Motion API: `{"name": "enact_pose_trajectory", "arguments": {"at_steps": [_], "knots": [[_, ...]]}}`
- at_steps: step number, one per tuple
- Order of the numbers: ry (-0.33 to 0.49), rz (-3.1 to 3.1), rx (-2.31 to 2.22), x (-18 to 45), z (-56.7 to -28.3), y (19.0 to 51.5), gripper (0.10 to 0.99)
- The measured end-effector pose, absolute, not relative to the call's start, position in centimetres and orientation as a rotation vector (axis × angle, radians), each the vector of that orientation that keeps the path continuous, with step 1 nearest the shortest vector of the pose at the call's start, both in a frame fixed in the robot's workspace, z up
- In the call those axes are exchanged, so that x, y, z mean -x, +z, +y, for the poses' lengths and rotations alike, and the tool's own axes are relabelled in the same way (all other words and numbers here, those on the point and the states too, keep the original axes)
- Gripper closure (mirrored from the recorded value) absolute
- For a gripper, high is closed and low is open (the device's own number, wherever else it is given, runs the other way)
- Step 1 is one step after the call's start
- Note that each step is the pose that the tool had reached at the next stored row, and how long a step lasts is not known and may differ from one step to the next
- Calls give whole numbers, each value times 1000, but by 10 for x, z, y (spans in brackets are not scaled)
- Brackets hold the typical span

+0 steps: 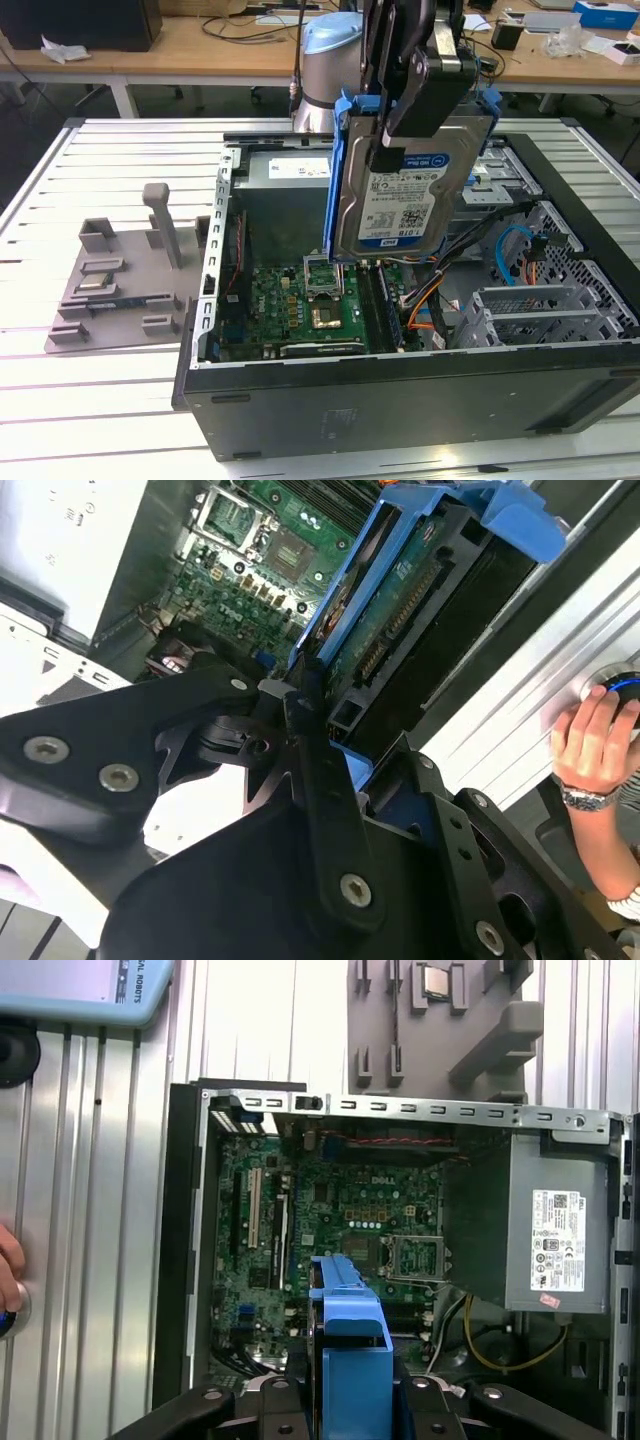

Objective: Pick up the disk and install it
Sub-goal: 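Pick up the disk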

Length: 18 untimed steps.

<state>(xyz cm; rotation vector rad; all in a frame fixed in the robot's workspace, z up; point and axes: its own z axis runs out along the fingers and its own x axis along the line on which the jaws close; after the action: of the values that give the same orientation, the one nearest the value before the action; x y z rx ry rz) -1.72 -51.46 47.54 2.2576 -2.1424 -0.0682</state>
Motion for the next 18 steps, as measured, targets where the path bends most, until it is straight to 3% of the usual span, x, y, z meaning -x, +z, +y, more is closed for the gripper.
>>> {"name": "enact_pose_trajectory", "arguments": {"at_steps": [18], "knots": [[-68,-2142,-2258,17,-546,474,718]]}}
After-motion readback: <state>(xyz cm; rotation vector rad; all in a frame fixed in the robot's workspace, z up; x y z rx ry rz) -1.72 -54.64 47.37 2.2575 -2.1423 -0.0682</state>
